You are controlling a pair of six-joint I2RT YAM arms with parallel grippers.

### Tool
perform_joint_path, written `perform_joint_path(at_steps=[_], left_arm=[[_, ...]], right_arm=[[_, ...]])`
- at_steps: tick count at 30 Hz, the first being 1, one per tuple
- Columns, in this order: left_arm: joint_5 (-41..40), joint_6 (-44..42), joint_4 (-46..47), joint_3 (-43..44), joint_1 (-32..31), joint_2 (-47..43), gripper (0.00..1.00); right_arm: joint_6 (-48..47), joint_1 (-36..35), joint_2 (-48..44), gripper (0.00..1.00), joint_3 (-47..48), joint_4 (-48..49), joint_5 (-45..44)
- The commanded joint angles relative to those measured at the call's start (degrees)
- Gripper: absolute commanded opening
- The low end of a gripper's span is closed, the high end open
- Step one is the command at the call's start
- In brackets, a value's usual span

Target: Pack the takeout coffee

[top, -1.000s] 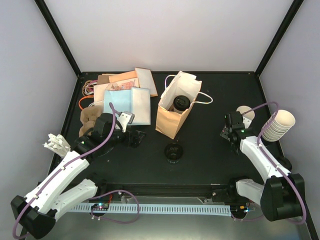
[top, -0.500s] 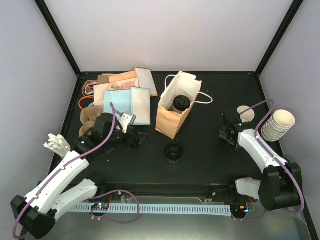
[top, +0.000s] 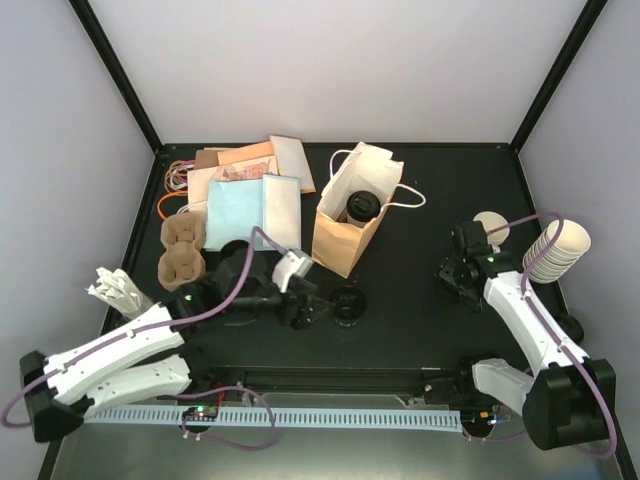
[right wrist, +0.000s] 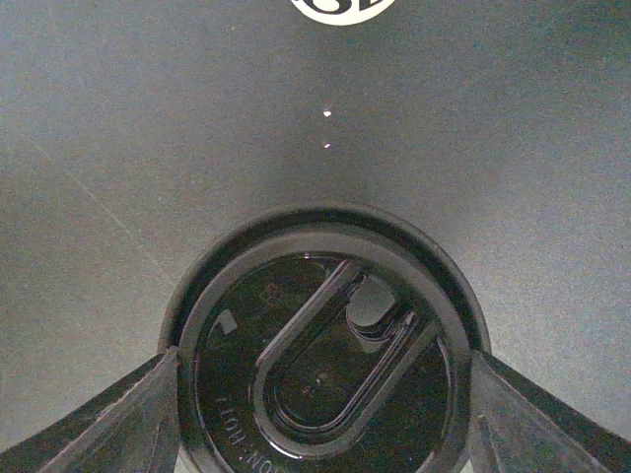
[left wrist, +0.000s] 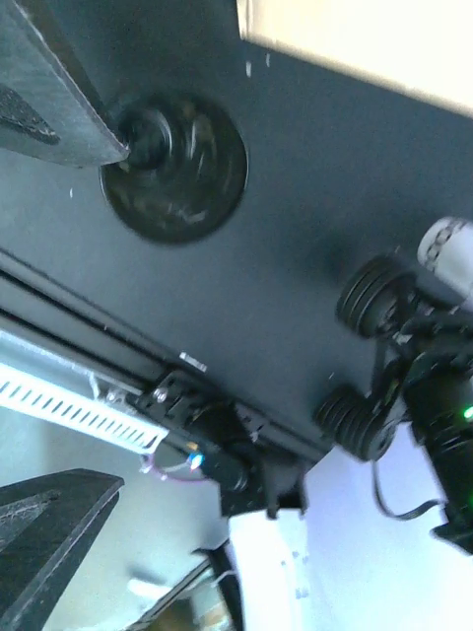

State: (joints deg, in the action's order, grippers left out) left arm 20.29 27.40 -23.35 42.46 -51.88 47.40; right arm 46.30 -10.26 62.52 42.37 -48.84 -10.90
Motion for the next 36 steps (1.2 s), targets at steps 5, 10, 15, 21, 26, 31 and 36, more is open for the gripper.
perform_joint_path(at_steps=[5, 10, 15, 21, 26, 31, 36], left_arm=[[-5.0, 6.0, 12.3, 11.9, -15.2, 20.1, 0.74], [-2.4, 7.6, 14.0, 23.1, -16.4, 35.0, 0.67], [-3.6, 10.4, 16.2, 30.2, -16.3, 45.1, 0.60], [-0.5, 11.1, 15.9, 36.7, -15.0, 54.5, 0.48], [0.6, 8.9, 11.7, 38.8, -13.5, 55.8, 0.51], [0.6, 6.9, 8.1, 40.7, -12.3, 56.8, 0.53], [2.5, 6.8, 9.6, 40.9, -10.2, 58.0, 0.52]], right_arm=[[3.9, 0.2, -7.6, 0.71, 0.3, -4.2, 0.3], [5.4, 0.9, -11.3, 0.71, 0.3, -5.9, -0.6], [7.4, 1.4, -13.4, 0.71, 0.7, -7.3, 0.5], [8.8, 2.2, -14.9, 0.71, 1.2, -6.8, 2.3], [7.5, 2.6, -14.3, 0.70, 2.4, -7.6, 2.1], [7.8, 3.0, -14.8, 0.70, 2.2, -7.1, 3.1], [9.2, 3.1, -15.9, 0.70, 2.3, -7.1, 4.9]])
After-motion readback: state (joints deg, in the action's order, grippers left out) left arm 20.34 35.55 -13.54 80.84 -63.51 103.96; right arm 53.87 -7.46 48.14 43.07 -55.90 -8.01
